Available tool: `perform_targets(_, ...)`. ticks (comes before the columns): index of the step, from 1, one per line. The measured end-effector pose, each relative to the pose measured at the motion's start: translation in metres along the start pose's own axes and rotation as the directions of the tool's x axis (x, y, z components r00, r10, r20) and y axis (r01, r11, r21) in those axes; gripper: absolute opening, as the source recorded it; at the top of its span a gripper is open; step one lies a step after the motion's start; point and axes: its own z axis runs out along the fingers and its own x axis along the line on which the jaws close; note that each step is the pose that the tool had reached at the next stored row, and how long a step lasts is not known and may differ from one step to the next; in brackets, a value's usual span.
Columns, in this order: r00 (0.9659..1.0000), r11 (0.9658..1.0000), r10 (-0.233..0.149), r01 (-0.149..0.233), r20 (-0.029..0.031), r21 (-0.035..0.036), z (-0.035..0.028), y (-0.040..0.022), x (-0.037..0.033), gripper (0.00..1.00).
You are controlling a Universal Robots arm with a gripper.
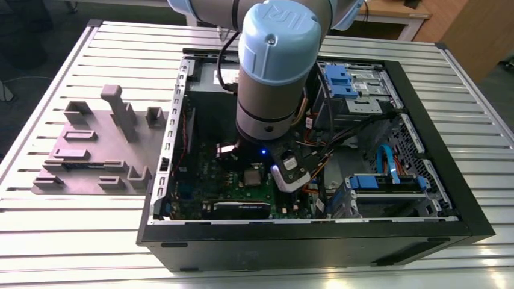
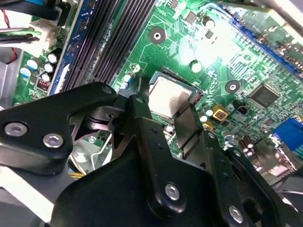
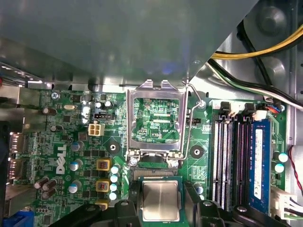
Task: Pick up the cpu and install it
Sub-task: 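Place the cpu into insertion slot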
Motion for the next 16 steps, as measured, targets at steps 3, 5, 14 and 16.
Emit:
perform_targets(3, 1.0, 1.0, 0.0, 0.0, 0.0, -0.0034, -0.0001, -0.0001, 0.0, 0.47)
perform_targets(5, 1.0, 1.0, 0.0, 0.0, 0.0001, -0.0059, 0.0, 0.0, 0.0001, 0.47)
perform_targets(14, 1.0, 1.0, 0.0, 0.0, 0.0001, -0.0068, 0.0024, -0.0008, 0.0022, 0.47)
perform_targets(16, 1.0, 1.0, 0.0, 0.0, 0.0001, -0.0068, 0.0028, -0.0008, 0.0028, 0.47)
